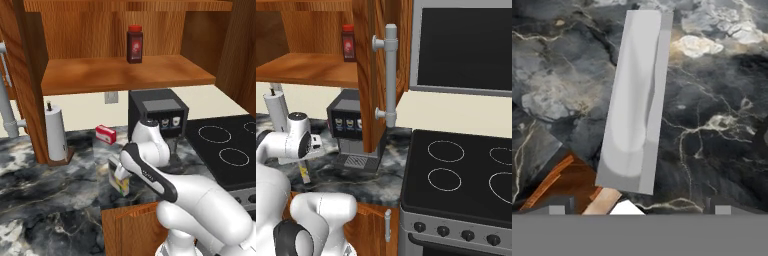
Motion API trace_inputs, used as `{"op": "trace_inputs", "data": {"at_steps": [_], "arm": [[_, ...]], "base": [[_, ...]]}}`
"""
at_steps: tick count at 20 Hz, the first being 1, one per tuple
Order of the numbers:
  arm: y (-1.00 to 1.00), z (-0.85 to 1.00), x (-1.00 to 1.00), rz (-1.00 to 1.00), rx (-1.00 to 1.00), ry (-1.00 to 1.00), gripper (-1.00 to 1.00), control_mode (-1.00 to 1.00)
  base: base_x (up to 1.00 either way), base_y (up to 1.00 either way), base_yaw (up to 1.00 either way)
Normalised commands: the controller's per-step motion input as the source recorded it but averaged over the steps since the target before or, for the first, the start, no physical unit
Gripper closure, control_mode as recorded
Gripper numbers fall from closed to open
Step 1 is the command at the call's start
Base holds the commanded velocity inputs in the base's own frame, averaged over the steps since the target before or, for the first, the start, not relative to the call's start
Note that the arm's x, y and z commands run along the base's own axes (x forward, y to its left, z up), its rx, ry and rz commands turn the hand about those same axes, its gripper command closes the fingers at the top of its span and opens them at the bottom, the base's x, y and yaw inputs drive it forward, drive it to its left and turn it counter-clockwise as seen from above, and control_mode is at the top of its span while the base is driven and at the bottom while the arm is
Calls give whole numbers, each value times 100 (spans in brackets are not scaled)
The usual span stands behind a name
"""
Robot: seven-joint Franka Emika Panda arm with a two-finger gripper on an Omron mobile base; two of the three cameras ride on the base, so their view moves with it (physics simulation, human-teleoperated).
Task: Pick the cereal and honey bottle from the counter and place them in the cabinets closest to them.
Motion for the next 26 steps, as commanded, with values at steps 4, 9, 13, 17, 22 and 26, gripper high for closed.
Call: {"op": "trace_inputs", "data": {"at_steps": [4,9,13,17,22,26], "arm": [[1,-19,1,0,5,-5,-100,-100],[7,-17,7,0,4,-7,-100,-100],[13,-17,12,0,4,-7,-100,-100],[11,-16,10,0,4,-6,-100,-100],[5,-20,6,0,1,-3,-100,-100],[0,-29,0,0,0,0,100,-100]], "base": [[0,0,0],[0,0,0],[0,0,0],[0,0,0],[0,0,0],[0,0,0]]}}
